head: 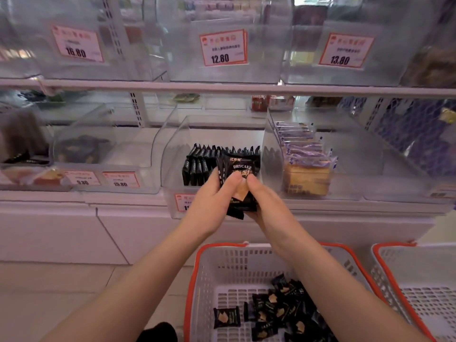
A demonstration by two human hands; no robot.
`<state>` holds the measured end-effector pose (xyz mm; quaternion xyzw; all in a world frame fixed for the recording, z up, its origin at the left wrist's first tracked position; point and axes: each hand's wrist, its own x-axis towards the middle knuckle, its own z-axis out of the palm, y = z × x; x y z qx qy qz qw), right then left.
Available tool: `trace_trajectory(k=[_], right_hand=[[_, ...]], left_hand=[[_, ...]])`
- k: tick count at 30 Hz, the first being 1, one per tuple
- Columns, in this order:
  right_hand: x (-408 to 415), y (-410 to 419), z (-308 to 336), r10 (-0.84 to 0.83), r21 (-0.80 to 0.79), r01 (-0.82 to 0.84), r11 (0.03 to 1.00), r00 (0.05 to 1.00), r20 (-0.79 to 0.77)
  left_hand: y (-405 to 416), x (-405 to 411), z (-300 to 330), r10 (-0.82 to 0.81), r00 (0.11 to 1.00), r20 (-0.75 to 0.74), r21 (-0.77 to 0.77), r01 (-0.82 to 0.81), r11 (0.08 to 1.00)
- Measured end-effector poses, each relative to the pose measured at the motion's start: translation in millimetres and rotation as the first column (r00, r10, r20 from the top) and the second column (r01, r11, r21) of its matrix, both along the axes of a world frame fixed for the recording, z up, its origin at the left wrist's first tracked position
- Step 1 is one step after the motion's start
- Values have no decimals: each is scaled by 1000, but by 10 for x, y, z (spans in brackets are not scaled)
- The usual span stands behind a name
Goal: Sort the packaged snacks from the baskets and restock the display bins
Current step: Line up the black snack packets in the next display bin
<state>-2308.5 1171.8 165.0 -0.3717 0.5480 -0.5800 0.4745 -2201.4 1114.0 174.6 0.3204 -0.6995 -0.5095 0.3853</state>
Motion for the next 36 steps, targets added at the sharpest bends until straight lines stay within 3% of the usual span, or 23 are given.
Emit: trace_trajectory(k=[5, 8, 12, 14, 16, 19, 22, 24, 28, 34, 36], right_hand=[[-49, -338, 244, 71, -67, -69, 995, 997, 28], [-114, -540, 380, 122, -72, -126, 989, 991, -52], [-330, -832, 460, 55, 45, -46, 998, 979, -198], [-450, -945, 432, 53, 132, -22, 991, 970, -236], [-563, -1055, 357, 48, 260, 63, 964, 915, -401], [-638, -1252, 203, 226, 424, 174, 888, 640, -735], [-557, -1434, 39, 421, 517, 186, 835, 389, -819], [-504, -1523, -58, 451, 519, 197, 832, 305, -839], [-455, -1658, -134, 415, 484, 209, 850, 299, -859], [-459, -1665, -93, 417, 452, -41, 891, 467, -779], [-513, -1624, -86, 447, 466, -75, 881, 451, -773]], left_hand=[[-287, -92, 187, 57, 994, -98, -53, -62, 997], [-494, -144, 318, 105, 990, -88, -17, -107, 994], [-838, -89, 396, -122, 973, 194, 125, 98, 987], [-1002, -53, 372, -97, 921, 376, 97, 65, 993], [-1169, -44, 322, 10, 810, 587, -57, 29, 998], [-1412, -96, 171, 159, 550, 820, -299, 174, 938], [-1570, -169, 7, 194, 301, 934, -293, 333, 896], [-1621, -210, -58, 190, 199, 961, -257, 400, 880], [-1678, -262, -124, 135, 153, 979, -189, 427, 884], [-1651, -229, -181, 161, 189, 969, -227, 411, 883], [-1662, -243, -165, 181, 198, 963, -248, 397, 884]])
